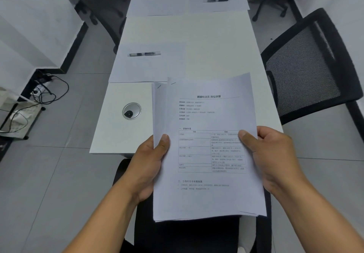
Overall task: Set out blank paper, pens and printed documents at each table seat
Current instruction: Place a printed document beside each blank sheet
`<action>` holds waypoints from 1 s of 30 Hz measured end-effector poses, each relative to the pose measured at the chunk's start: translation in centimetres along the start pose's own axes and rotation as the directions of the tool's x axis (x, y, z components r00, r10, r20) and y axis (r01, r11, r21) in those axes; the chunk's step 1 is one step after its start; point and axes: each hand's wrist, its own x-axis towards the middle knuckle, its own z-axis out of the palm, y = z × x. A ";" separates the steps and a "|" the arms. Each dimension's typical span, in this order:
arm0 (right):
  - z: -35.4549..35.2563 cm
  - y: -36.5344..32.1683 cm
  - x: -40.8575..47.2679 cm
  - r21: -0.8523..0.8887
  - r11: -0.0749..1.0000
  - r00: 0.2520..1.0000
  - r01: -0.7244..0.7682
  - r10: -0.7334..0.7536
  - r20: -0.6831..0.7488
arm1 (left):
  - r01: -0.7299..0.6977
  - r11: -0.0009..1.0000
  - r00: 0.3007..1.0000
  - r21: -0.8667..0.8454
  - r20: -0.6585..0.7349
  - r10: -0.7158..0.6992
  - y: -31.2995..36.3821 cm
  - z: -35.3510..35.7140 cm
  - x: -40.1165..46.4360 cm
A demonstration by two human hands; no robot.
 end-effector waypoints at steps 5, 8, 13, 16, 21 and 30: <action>0.0 0.4 1.0 -0.022 1.000 1.000 0.004 -0.004 -0.016 | -0.004 1.000 1.000 0.004 0.007 0.004 0.1 -0.1 0.7; -0.1 0.8 1.2 -0.005 1.000 1.000 0.011 -0.011 -0.010 | -0.018 1.000 1.000 0.009 0.002 0.018 0.0 -0.2 0.8; -0.2 1.5 1.2 0.036 0.998 0.999 0.043 -0.043 0.007 | -0.039 0.999 0.999 0.002 0.003 0.039 -0.2 -0.6 0.7; -0.1 1.7 1.1 0.032 0.998 0.999 0.054 -0.054 -0.004 | -0.054 0.999 0.999 0.006 -0.005 0.054 -0.4 -0.7 0.7; 0.1 2.2 1.1 0.033 0.998 0.998 0.061 -0.061 -0.007 | -0.045 0.999 0.999 -0.004 -0.003 0.045 -1.0 -1.0 0.7; 0.1 2.9 1.5 0.013 0.999 0.999 0.033 -0.033 0.003 | -0.033 0.999 0.999 -0.009 -0.001 0.033 -1.7 -1.7 1.4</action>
